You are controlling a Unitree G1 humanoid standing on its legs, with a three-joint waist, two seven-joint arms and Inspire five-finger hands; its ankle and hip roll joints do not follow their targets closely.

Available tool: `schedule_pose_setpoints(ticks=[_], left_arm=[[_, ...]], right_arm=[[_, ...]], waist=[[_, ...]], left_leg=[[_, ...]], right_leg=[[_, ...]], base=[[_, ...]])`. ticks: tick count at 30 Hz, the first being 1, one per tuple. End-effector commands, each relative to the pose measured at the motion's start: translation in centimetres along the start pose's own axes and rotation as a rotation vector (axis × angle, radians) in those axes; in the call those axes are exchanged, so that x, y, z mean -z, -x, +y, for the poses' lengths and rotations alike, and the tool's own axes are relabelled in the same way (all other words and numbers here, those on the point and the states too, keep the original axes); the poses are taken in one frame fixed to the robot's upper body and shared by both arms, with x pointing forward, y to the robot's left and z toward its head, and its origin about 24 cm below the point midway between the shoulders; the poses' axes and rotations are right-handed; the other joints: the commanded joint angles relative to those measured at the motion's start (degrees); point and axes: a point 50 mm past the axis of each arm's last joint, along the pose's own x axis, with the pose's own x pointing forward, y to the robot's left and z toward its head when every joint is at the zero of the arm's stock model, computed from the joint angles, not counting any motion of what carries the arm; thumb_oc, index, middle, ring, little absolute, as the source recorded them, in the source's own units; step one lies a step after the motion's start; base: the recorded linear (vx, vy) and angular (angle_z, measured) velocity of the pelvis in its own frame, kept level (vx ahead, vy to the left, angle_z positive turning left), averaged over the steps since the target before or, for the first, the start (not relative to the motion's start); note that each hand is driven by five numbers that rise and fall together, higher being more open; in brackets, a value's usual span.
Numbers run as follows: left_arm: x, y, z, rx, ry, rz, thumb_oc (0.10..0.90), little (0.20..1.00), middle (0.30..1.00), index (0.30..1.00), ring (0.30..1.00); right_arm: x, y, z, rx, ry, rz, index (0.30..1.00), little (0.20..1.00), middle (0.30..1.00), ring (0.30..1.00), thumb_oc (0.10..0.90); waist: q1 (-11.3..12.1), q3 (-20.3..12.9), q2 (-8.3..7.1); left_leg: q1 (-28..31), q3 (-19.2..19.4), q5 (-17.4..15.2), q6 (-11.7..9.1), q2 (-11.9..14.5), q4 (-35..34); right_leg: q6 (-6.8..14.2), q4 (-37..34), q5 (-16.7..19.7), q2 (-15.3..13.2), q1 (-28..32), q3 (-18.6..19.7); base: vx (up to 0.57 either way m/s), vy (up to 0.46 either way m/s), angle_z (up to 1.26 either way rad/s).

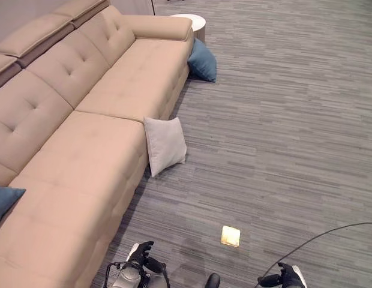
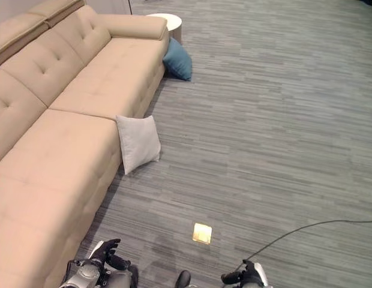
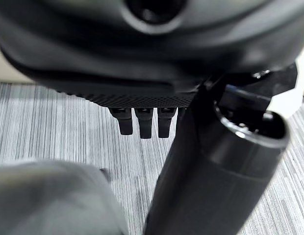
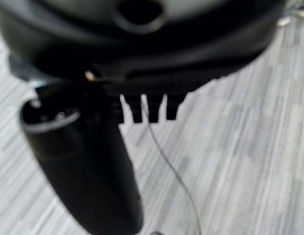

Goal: Pick up all the scattered cushions and arrange them neatly on the sofa.

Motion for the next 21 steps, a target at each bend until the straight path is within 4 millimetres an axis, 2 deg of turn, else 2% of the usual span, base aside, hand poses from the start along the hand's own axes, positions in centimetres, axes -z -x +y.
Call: schedule_pose_setpoints(ticks=[1, 3, 4, 5, 8, 9, 10, 11, 12, 13, 14, 16, 18, 21], left_arm=[[0.3, 0.0, 0.6, -0.018, -0.068, -0.008, 0.800, 0.900, 0.900, 0.900, 0.900], [0.9, 0.2, 0.7, -0.021, -0.057, 0.012, 0.800, 0.900, 0.900, 0.900, 0.900], [1.7, 0.3, 0.8, -0.028, -0.045, 0.038, 0.800, 0.900, 0.900, 0.900, 0.900], [1.6, 0.3, 0.8, -0.028, -0.045, 0.037, 0.800, 0.900, 0.900, 0.900, 0.900], [2.2, 0.4, 1.4, -0.043, -0.036, 0.054, 0.800, 0.900, 0.900, 0.900, 0.900], [2.2, 0.4, 1.6, -0.050, -0.033, 0.054, 0.800, 0.900, 0.900, 0.900, 0.900], [2.0, 0.4, 2.0, -0.062, -0.023, 0.047, 0.800, 0.900, 0.900, 0.900, 0.900], [1.8, 0.3, 2.3, -0.067, -0.025, 0.040, 0.800, 0.900, 0.900, 0.900, 0.900], [1.8, 0.3, 2.5, -0.073, -0.028, 0.039, 0.800, 0.900, 0.900, 0.900, 0.900], [1.7, 0.3, 2.5, -0.073, -0.028, 0.039, 0.800, 0.900, 0.900, 0.900, 0.900], [1.9, 0.3, 2.7, -0.082, -0.026, 0.041, 0.800, 0.900, 0.900, 0.900, 0.900], [1.8, 0.3, 2.8, -0.088, -0.021, 0.037, 0.800, 0.900, 0.900, 0.900, 0.900], [1.8, 0.2, 2.8, -0.088, -0.020, 0.040, 0.800, 0.900, 0.900, 0.900, 0.900], [1.8, 0.2, 2.6, -0.080, -0.032, 0.044, 0.800, 0.900, 0.900, 0.900, 0.900]], right_arm=[[0.6, -0.3, -2.1, 0.084, -0.018, 0.010, 0.900, 0.900, 0.900, 0.900, 0.800], [1.0, -0.1, -1.7, 0.069, -0.009, 0.019, 0.900, 0.900, 0.900, 0.900, 0.800], [1.2, 0.0, -1.2, 0.054, 0.006, 0.025, 0.900, 0.900, 0.900, 0.900, 0.800], [1.2, 0.0, -1.2, 0.054, 0.006, 0.025, 0.900, 0.900, 0.900, 0.900, 0.800], [1.2, 0.1, -0.4, 0.025, 0.010, 0.021, 0.900, 0.900, 0.900, 0.900, 0.800], [1.1, 0.1, -0.4, 0.021, 0.010, 0.019, 0.900, 0.900, 0.900, 0.900, 0.800], [0.6, 0.0, -0.3, 0.012, 0.013, 0.008, 0.900, 0.900, 0.900, 0.900, 0.800], [0.3, 0.0, -0.3, 0.010, 0.014, 0.003, 0.900, 0.900, 0.900, 0.900, 0.800], [0.0, -0.1, -0.3, 0.006, 0.011, -0.008, 0.900, 0.900, 0.900, 0.900, 0.800], [0.0, -0.1, -0.3, 0.006, 0.011, -0.008, 0.900, 0.900, 0.900, 0.900, 0.800], [-0.4, -0.1, -0.2, 0.004, 0.004, -0.020, 0.900, 0.900, 0.900, 0.900, 0.800], [-0.6, -0.1, -0.3, 0.004, 0.001, -0.027, 0.900, 0.900, 0.900, 0.900, 0.800], [-0.9, -0.2, -0.6, 0.009, 0.002, -0.035, 0.900, 0.900, 0.900, 0.900, 0.800], [-1.2, -0.3, -1.0, 0.021, 0.010, -0.042, 0.900, 0.900, 0.900, 0.900, 0.800]], waist=[[2.8, 0.9, 1.05], [3.5, 0.2, 1.10], [3.9, -0.4, 0.53], [3.8, -0.5, 0.55], [4.7, -1.1, -0.61], [4.7, -1.1, -0.64], [4.2, -0.5, -0.40], [3.8, -0.1, 0.05], [3.4, 0.0, 0.62], [3.4, 0.0, 0.56], [3.0, 0.1, 1.27], [2.8, 0.3, 1.60], [2.5, 0.3, 1.95], [1.7, 0.3, 2.03]], left_leg=[[-3.8, 2.3, 0.6, 1.7, -0.5, 2.4], [-2.3, 3.0, 0.5, 2.2, -0.5, -0.5], [-2.0, 1.3, -0.2, 3.1, -1.9, 0.7], [-2.2, 1.2, -0.1, 3.2, -1.9, 0.6], [0.1, 1.8, -2.2, 4.7, -2.9, 0.7], [0.8, 1.9, -2.8, 5.3, -3.1, 0.6], [2.7, 1.8, -4.3, 6.7, -3.9, 0.7], [3.6, 1.6, -4.8, 7.2, -4.0, 0.7], [4.3, 1.5, -5.1, 7.6, -4.0, 0.4], [4.3, 1.5, -5.2, 7.6, -4.1, 0.4], [6.1, 1.0, -5.8, 8.0, -4.4, -0.3], [7.3, 0.4, -6.1, 8.0, -4.7, -1.0], [8.7, 0.0, -6.5, 8.0, -4.8, -2.0], [10.6, -0.9, -7.7, 7.5, -5.1, -2.9]], right_leg=[[7.3, 2.1, -2.5, -0.7, 0.8, 4.8], [7.2, 2.5, -3.8, 0.2, 1.9, 5.7], [7.4, 4.3, -5.1, -0.1, 2.5, 6.1], [7.4, 4.3, -5.0, 0.0, 2.3, 6.1], [8.7, 10.9, -6.0, -1.8, 2.0, 6.4], [9.6, 14.3, -5.6, -2.6, 0.8, 6.4], [12.1, 22.7, -2.6, -5.0, -2.8, 6.5], [12.8, 26.9, -1.4, -5.8, -4.9, 6.7], [13.1, 29.5, -0.1, -6.2, -6.6, 6.6], [13.1, 29.7, -0.2, -6.3, -6.7, 6.7], [12.6, 31.5, 0.1, -7.1, -8.7, 6.5], [11.9, 30.8, -0.4, -7.3, -9.6, 6.4], [11.0, 26.5, -1.5, -8.1, -9.6, 5.3], [10.8, 19.7, 0.7, -9.6, -12.6, 5.1]], base=[[0.16, 0.022, -0.09], [0.26, 0.069, -0.28], [0.27, 0.083, -0.37], [0.28, 0.091, -0.34], [0.20, 0.100, -0.30], [0.23, 0.194, -0.05], [0.19, 0.194, -0.03], [0.19, 0.200, 0.01], [0.09, 0.095, 0.17], [0.17, 0.095, 0.31], [0.12, 0.053, 0.51], [0.18, 0.023, 0.33], [0.21, -0.042, 0.20], [0.22, -0.102, 0.22]])
